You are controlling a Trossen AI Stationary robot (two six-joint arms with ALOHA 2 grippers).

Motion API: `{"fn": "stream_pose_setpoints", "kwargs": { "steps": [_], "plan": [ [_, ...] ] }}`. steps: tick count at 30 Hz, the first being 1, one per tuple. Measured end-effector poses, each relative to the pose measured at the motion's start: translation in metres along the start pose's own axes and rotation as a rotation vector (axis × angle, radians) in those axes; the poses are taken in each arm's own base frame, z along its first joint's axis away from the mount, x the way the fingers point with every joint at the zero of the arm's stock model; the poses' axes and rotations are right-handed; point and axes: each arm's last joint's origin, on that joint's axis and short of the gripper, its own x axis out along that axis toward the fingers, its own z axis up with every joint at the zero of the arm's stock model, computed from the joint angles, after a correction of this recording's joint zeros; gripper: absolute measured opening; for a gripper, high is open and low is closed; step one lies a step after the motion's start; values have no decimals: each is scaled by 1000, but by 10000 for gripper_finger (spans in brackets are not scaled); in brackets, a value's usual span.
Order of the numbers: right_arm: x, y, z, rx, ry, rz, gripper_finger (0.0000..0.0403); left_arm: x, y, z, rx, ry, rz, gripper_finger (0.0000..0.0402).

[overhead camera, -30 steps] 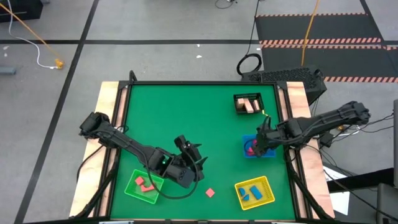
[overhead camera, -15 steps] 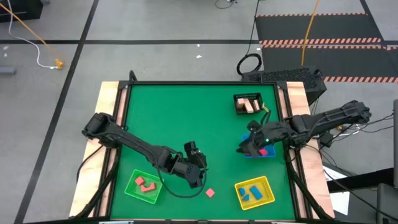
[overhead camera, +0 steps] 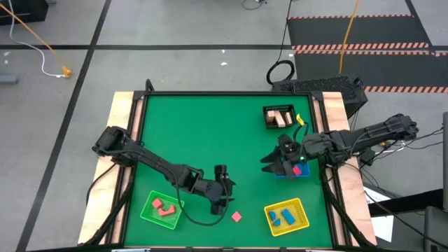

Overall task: Sort & place blocks by color
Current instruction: Put the orange block into the green bin

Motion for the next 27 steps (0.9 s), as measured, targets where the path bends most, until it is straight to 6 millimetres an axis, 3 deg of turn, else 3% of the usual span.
{"fn": "stream_pose_setpoints", "kwargs": {
  "steps": [11, 18, 23, 27],
  "plan": [
    [1, 0, 1, -211, -26, -12, 231, 7, -5, -21, 68, -56, -142, 271],
    [1, 1, 2, -201, -33, -4, 231, 3, -29, -31, 91, -216, -225, 271],
    [1, 1, 2, -199, -33, -3, 231, 20, -47, -51, 194, -190, -192, 271],
    [1, 1, 2, -198, -36, -1, 231, 39, -49, -64, 202, -179, -190, 271]
  ]
}}
